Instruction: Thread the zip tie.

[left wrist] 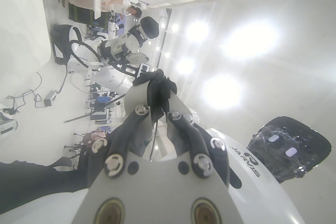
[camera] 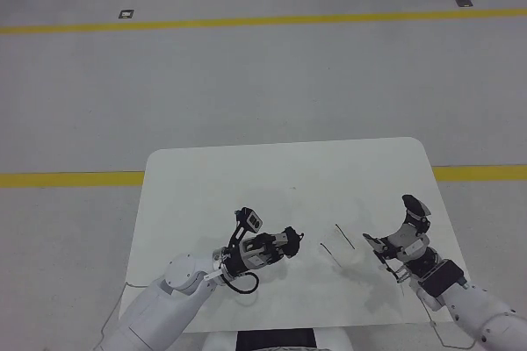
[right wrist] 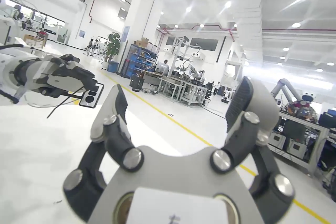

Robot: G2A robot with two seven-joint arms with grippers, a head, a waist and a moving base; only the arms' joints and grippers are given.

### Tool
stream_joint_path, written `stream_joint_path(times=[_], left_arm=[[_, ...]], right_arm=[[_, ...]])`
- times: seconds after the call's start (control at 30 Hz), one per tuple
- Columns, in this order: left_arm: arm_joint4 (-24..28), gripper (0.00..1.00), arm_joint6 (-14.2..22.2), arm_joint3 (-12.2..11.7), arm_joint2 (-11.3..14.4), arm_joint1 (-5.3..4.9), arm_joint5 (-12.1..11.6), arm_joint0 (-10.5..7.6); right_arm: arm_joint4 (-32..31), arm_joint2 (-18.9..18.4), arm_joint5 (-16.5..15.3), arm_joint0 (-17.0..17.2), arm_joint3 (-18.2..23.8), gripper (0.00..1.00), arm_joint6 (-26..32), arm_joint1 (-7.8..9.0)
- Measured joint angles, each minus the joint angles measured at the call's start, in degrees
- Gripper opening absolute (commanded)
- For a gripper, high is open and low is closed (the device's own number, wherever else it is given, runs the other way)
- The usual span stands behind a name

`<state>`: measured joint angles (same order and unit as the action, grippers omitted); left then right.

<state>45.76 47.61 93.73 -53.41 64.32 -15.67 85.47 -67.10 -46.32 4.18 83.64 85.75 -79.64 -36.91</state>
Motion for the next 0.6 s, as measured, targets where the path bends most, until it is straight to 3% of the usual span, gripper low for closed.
stream_joint_path(times=[0.27,0.6], left_arm=[[0.0,0.00,0.0,0.0,0.0,0.00,0.0,0.00],[0.0,0.00,0.0,0.0,0.0,0.00,0.0,0.00]], right_arm=[[0.6,-0.2,-0.5,0.1,0.2,1.00,0.6,-0.11],[12.6,-7.0,-13.3,3.1,0.8,1.00,0.0,-0.74]])
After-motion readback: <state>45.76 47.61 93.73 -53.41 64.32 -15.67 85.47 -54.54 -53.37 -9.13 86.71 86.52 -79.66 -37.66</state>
